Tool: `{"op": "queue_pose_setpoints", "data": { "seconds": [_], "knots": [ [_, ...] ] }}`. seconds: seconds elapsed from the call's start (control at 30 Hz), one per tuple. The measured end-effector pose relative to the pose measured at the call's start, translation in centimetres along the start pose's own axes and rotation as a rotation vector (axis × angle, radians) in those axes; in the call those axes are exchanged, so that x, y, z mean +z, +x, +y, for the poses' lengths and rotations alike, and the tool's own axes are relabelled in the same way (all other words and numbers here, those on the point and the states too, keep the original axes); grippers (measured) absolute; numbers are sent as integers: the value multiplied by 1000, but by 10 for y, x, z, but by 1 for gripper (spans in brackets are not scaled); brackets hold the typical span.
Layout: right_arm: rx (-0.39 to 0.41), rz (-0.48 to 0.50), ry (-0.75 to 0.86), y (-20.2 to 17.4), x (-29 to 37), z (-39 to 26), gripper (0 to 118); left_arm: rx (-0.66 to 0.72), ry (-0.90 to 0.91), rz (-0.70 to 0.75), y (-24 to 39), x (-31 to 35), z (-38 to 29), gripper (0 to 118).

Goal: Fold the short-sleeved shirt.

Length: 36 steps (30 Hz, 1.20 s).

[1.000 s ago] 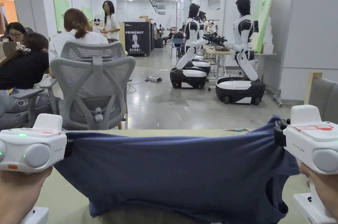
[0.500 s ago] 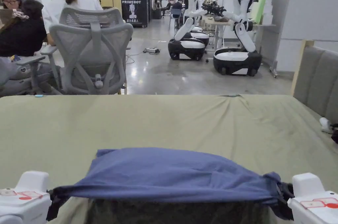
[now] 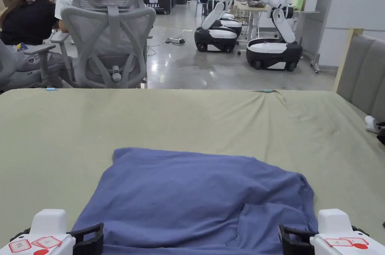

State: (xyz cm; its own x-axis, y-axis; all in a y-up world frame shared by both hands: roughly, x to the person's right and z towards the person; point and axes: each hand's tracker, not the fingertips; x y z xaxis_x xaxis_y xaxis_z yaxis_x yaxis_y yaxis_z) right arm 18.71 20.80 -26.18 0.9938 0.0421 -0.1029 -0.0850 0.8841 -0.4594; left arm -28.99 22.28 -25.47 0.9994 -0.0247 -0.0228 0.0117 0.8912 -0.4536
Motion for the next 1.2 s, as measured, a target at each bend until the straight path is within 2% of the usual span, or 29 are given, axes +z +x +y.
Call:
{"op": "queue_pose_setpoints", "data": {
  "seconds": [0.07,0.1,0.13,0.17,0.2,0.23,0.27,0.3,0.37,0.47,0.53,0.63,0.7,0.73,0.77,0.83,0.87,0.93,1.0,1.03,1.07,1.1,1.13,1.2],
  "knots": [
    [-5,-5,28,-15,11,5,114,-13,28,-5,14,10,2,106],
    [-15,7,48,-21,17,6,109,-10,29,-12,19,14,1,99],
    [-30,22,58,-25,21,6,88,-9,35,-31,23,16,0,77],
    [-47,24,68,-29,25,4,56,-12,31,-40,29,17,-4,46],
    [-54,11,70,-32,28,3,15,-32,19,-37,35,17,-7,7],
    [-47,-22,69,-35,28,1,0,-74,9,-19,39,15,-12,0],
    [-13,-65,80,-36,30,-2,0,-95,19,-2,42,15,-15,0],
    [-9,-43,74,-34,30,-3,0,-82,-2,-31,41,14,-18,0],
    [-25,-13,42,-31,26,-5,0,-31,-36,-77,36,13,-19,0],
    [-26,-42,47,-26,27,-8,0,-24,-46,-50,25,13,-19,0],
    [-49,-40,38,-24,25,-10,0,24,-79,-51,9,8,-22,0],
    [-41,-56,20,-22,19,-16,0,79,-145,-13,-19,0,-38,0],
    [-44,-57,8,-20,16,-19,0,149,-169,-41,-37,-3,-49,0],
    [-44,-57,1,-19,14,-20,0,153,-167,-39,-41,-4,-51,4],
    [-44,-58,-7,-19,12,-23,0,144,-157,-26,-44,-6,-54,27],
    [-43,-60,-20,-17,8,-25,0,133,-179,-21,-49,-16,-58,108],
    [-42,-62,-26,-16,6,-26,0,129,-179,-24,-50,-21,-59,118],
    [-41,-67,-35,-13,4,-28,0,131,-170,-40,-51,-32,-57,102],
    [-41,-76,-42,-10,3,-28,0,108,-190,-35,-49,-50,-56,97],
    [-43,-80,-45,-5,2,-30,0,103,-205,-50,-49,-58,-56,82],
    [-47,-86,-50,-2,2,-30,0,108,-230,-64,-49,-66,-56,53],
    [-51,-94,-52,1,2,-31,0,110,-258,-85,-48,-73,-57,9],
    [-53,-103,-54,3,3,-31,0,117,-295,-131,-47,-81,-60,1],
    [-57,-122,-59,11,4,-33,0,62,-285,-93,-39,-80,-63,1]
  ]
}}
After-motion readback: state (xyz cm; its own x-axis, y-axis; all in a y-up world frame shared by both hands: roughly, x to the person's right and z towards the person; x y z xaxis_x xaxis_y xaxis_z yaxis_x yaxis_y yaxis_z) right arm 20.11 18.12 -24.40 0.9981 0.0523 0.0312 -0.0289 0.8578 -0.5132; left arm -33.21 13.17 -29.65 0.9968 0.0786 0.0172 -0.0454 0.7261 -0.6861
